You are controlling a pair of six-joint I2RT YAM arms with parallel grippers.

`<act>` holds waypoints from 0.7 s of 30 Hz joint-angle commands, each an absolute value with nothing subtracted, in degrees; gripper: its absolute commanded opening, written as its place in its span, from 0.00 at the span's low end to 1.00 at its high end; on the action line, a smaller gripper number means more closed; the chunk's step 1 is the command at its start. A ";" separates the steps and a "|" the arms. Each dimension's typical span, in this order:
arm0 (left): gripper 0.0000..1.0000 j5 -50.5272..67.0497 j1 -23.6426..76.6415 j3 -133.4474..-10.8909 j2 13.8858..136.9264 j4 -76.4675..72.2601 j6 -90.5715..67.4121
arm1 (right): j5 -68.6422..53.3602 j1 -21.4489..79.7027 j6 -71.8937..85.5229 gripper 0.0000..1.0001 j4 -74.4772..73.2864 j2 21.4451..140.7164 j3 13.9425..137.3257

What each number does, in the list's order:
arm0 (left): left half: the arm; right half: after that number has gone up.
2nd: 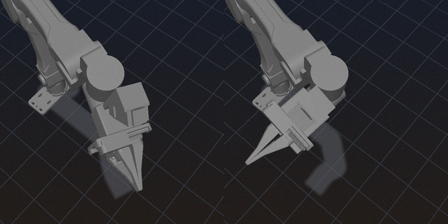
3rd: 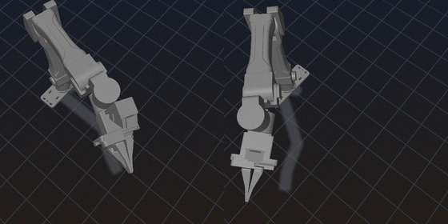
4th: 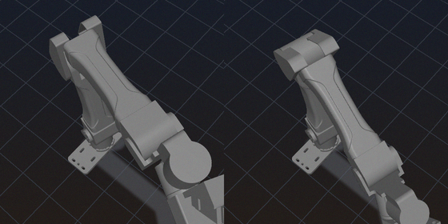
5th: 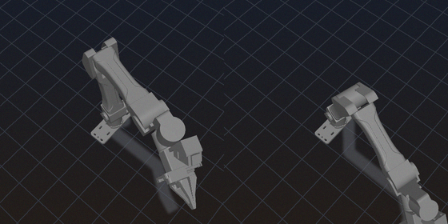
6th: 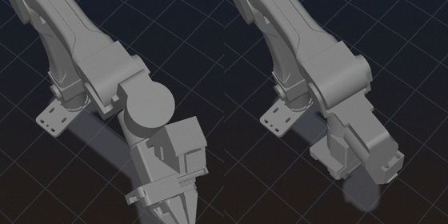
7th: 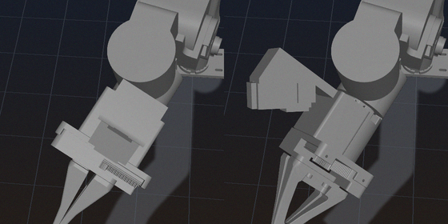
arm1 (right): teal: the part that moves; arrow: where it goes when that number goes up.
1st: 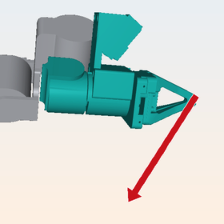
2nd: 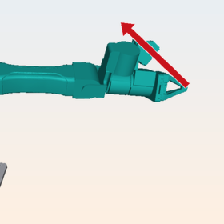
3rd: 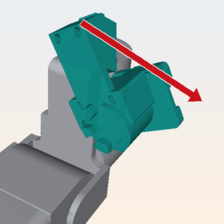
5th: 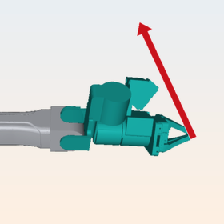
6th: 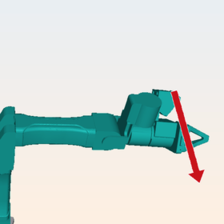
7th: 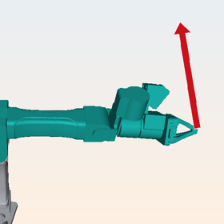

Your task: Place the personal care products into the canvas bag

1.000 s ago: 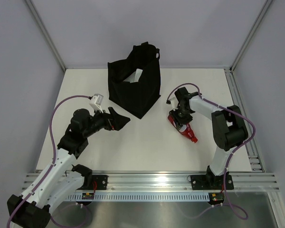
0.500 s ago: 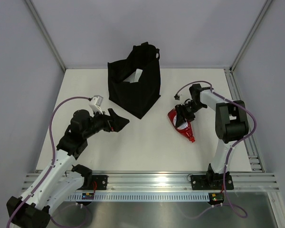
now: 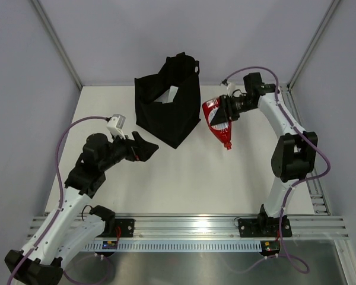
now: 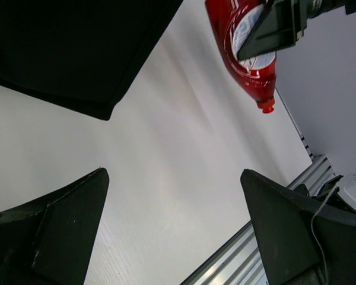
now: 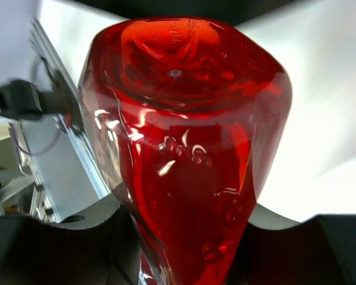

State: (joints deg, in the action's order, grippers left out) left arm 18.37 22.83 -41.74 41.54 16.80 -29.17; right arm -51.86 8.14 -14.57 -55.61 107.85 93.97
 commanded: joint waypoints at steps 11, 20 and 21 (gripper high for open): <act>0.99 11.69 22.85 -47.19 38.59 20.21 -28.21 | -59.60 17.30 37.32 0.00 -17.78 119.25 136.64; 0.99 7.47 22.85 -48.69 37.79 24.34 -29.53 | -36.41 24.60 44.75 0.00 6.41 131.92 154.43; 0.99 6.95 22.85 -48.78 37.71 24.61 -29.62 | -34.12 25.57 42.30 0.00 7.72 132.01 153.64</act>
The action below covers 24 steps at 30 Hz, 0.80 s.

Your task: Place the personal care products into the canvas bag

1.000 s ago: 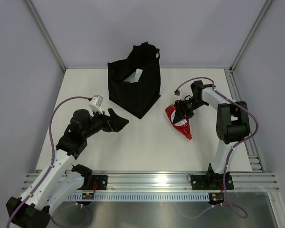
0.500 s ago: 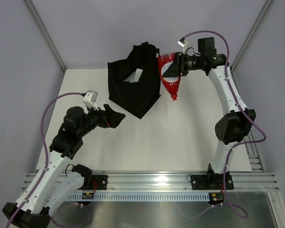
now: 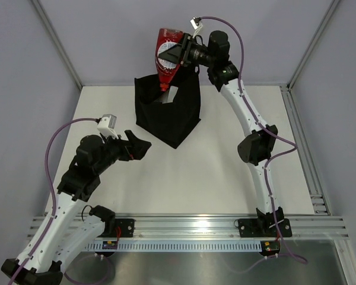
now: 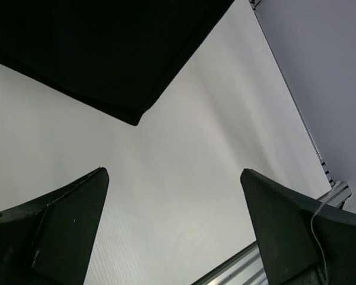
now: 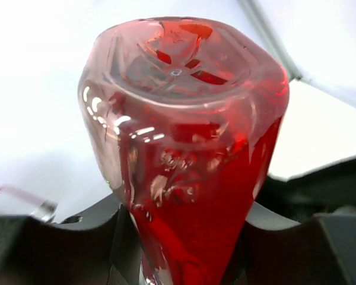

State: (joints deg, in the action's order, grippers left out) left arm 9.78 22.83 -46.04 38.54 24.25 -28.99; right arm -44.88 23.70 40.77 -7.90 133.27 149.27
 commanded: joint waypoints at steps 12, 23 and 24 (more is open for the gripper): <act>0.99 5.80 22.85 -48.25 39.81 22.42 -27.25 | -39.26 26.98 17.79 0.08 16.52 122.79 125.62; 0.99 7.29 22.85 -47.90 40.96 20.30 -25.40 | -47.20 28.30 0.36 0.99 1.36 124.10 127.08; 0.99 7.21 22.85 -47.73 40.09 20.39 -25.40 | -45.81 28.30 -1.30 0.99 0.27 124.45 128.13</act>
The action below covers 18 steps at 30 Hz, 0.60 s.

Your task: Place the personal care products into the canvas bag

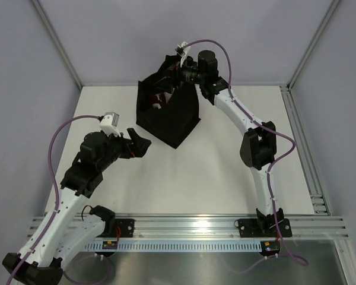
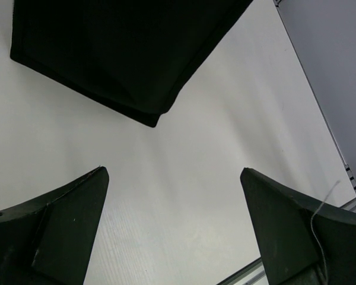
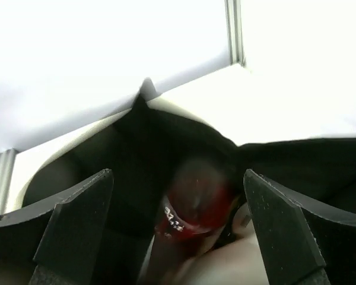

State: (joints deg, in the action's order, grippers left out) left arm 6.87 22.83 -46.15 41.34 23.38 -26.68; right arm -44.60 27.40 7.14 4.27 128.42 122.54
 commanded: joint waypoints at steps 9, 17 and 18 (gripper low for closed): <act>0.99 4.49 22.85 -46.41 34.10 23.64 -24.26 | -35.46 27.60 -7.91 0.99 -19.32 118.24 137.02; 0.99 1.94 22.76 -46.41 34.80 25.58 -25.04 | -20.32 19.71 -1.59 0.99 -30.41 96.97 110.44; 0.99 1.76 22.85 -46.06 34.80 25.40 -25.22 | -19.17 18.56 -1.76 0.99 -30.24 91.29 106.30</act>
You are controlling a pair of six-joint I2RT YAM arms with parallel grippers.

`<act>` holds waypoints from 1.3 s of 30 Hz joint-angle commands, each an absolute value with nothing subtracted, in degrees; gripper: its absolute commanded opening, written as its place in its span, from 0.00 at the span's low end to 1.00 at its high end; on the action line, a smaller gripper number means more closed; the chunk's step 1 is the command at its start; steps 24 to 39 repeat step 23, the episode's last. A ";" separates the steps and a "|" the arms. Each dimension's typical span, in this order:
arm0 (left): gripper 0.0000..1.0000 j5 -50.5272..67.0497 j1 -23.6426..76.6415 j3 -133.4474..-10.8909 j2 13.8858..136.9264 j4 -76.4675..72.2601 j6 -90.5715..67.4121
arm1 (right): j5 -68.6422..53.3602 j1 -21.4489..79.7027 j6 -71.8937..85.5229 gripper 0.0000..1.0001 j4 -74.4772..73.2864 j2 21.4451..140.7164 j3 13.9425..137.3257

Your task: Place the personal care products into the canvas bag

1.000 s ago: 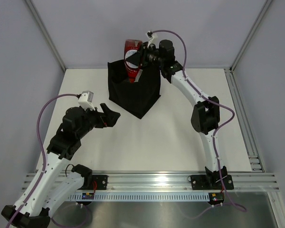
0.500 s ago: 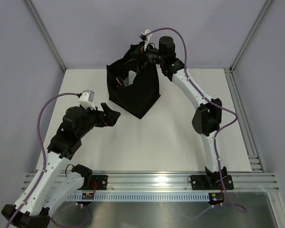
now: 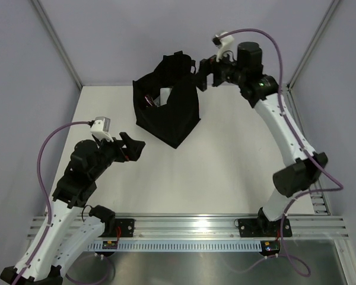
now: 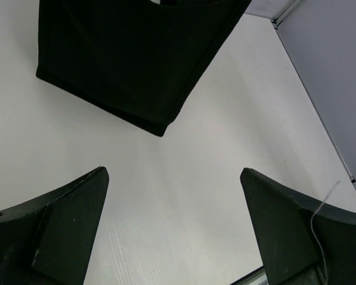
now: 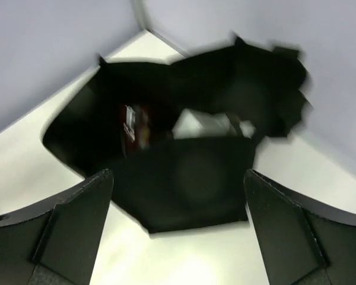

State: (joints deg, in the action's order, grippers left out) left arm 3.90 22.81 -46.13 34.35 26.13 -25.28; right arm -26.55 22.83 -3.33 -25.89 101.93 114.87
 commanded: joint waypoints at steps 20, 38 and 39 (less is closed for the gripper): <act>0.99 -3.69 22.76 -42.63 32.08 26.37 -25.05 | 15.82 15.21 -2.11 0.99 -24.96 60.91 67.41; 0.99 -3.95 22.76 -42.36 31.55 26.45 -25.49 | 17.74 15.21 -1.76 0.99 -23.91 61.43 66.62; 0.99 -3.95 22.76 -42.36 31.55 26.45 -25.49 | 17.74 15.21 -1.76 0.99 -23.91 61.43 66.62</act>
